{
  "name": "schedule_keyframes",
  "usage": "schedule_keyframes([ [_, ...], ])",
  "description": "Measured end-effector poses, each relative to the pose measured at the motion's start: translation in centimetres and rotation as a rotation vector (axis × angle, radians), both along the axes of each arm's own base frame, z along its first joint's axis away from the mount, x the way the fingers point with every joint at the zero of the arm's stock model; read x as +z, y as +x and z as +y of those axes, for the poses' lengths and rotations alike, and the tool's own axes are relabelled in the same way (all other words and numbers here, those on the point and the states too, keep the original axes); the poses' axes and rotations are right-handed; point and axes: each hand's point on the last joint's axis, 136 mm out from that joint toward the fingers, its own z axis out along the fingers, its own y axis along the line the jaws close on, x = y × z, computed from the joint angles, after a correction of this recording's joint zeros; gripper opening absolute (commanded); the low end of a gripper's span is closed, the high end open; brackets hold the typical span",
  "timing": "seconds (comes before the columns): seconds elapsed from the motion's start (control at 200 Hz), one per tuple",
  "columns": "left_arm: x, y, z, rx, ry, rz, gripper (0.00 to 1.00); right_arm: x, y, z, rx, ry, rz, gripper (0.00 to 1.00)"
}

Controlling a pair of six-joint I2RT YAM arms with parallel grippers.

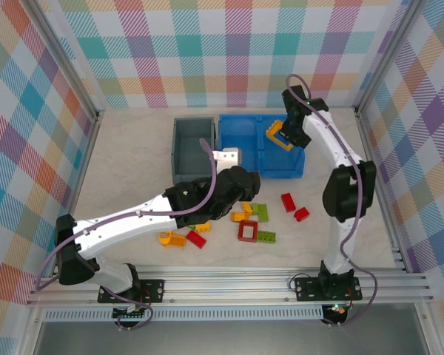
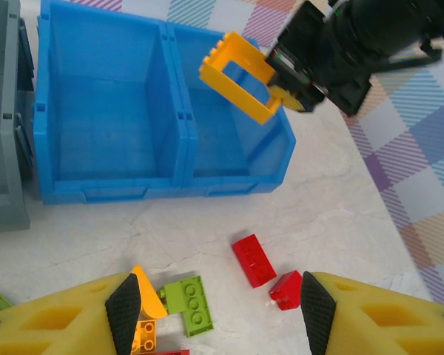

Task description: Sort the legos into containers by color

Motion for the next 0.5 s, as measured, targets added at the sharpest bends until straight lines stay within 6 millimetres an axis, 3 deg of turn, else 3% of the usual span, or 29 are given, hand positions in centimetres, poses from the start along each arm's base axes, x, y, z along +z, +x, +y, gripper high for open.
schedule_keyframes([
  [0.265,-0.3,0.0,0.0,-0.011,0.030,-0.004,0.61,-6.1,0.9,1.6,-0.243,0.114,0.146,0.00],
  [0.435,-0.8,0.4,-0.8,-0.029,0.069,-0.025,0.61,-8.0,1.3,2.2,-0.331,0.159,0.184,0.00],
  [0.5,-1.3,0.8,-1.6,-0.040,0.090,-0.032,0.61,-8.3,1.4,2.5,-0.355,0.182,0.190,0.12],
])
